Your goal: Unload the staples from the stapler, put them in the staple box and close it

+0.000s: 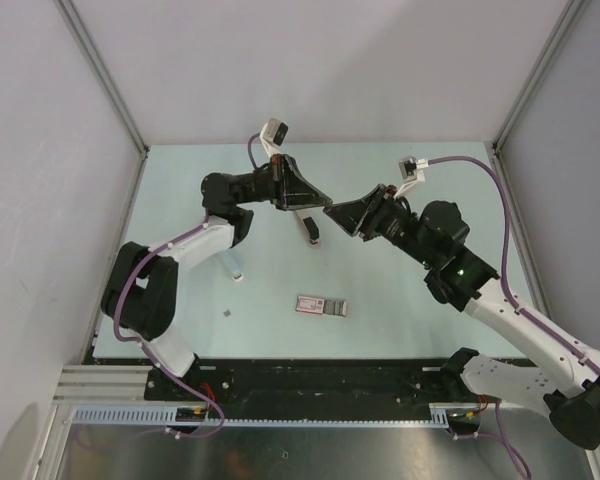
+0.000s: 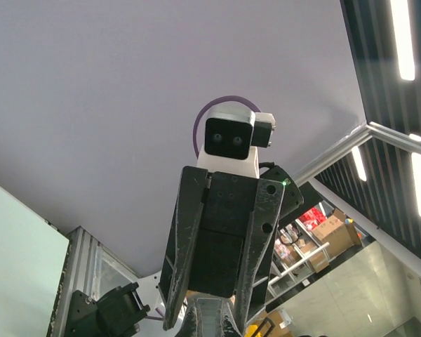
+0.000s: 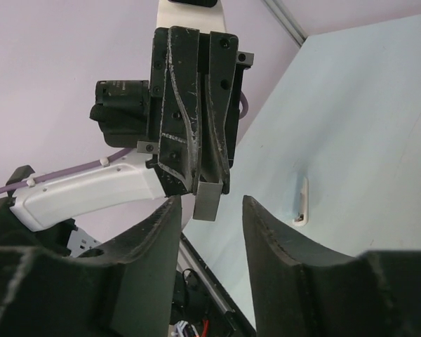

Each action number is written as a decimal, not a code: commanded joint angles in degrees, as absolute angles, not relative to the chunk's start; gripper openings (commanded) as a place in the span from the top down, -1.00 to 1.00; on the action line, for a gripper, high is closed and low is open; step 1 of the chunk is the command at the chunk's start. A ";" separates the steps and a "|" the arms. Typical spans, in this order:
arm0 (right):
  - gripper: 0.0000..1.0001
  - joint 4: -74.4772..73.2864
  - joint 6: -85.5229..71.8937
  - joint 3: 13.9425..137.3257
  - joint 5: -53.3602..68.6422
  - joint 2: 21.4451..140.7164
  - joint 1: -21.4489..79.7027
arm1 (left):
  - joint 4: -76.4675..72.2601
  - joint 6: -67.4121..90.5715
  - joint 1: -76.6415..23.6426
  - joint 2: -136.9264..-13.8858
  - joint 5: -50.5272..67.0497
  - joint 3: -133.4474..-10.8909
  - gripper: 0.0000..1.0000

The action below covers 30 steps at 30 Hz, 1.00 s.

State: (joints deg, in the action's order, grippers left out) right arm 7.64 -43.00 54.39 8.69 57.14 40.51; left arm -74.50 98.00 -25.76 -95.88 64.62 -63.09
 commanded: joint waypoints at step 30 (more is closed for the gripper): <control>0.88 -8.12 -42.60 56.41 3.38 57.75 42.22 | -21.04 47.23 -21.95 -87.06 58.57 -68.48 -0.32</control>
